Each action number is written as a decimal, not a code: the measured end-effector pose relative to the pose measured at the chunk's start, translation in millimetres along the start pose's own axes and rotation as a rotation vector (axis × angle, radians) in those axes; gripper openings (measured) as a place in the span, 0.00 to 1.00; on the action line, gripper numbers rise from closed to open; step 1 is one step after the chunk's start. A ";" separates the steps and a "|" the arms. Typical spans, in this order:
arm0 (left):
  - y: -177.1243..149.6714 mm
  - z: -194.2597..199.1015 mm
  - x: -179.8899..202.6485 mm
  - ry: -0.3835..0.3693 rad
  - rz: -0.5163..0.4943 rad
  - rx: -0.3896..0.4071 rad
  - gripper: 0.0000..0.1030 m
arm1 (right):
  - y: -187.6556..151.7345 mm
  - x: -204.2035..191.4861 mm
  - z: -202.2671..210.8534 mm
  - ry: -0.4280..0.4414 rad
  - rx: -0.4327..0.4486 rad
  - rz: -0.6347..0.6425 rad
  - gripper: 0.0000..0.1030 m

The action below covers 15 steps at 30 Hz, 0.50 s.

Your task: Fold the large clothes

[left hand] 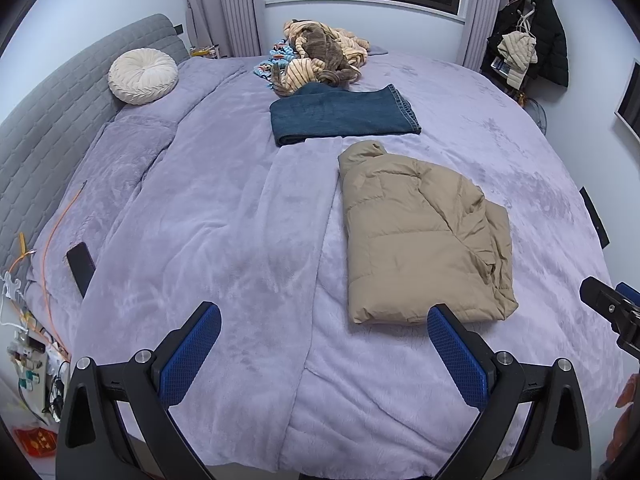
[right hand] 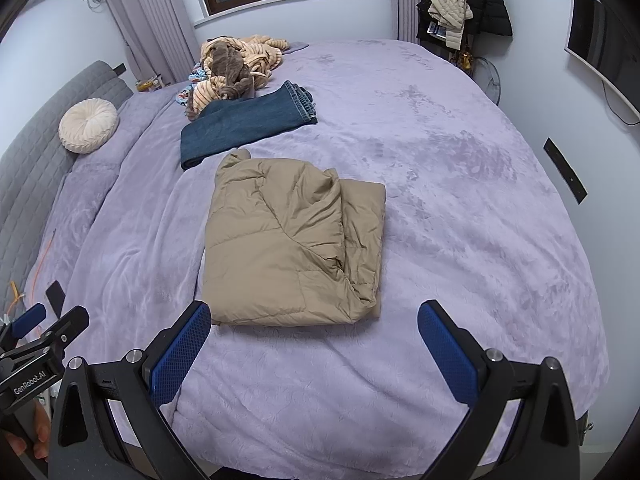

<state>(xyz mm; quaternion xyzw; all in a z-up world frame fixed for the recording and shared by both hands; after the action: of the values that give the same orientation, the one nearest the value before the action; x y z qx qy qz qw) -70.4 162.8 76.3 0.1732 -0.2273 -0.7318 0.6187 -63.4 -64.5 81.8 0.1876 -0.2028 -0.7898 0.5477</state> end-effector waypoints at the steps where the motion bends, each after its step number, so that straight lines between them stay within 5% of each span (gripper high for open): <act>1: -0.1 -0.3 -0.2 0.000 0.000 -0.001 1.00 | 0.0 -0.2 0.2 0.000 0.000 0.000 1.00; 15: 0.2 0.0 -0.2 0.004 0.001 0.002 1.00 | 1.0 -0.3 0.0 -0.001 -0.001 0.001 1.00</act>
<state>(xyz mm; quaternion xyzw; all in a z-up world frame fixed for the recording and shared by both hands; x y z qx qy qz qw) -70.2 163.0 76.4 0.1753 -0.2268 -0.7310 0.6192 -62.5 -64.6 82.4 0.1869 -0.2026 -0.7897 0.5481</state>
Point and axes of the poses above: each gripper's, at about its wrist camera, not at the fingertips, and z roughly against the way its jaws point, x to its right, y to its top, the point moved 1 cm from there along -z, roughly the way its jaws point, and after that the axes turned 2 degrees about z, right-handed, at the moved point
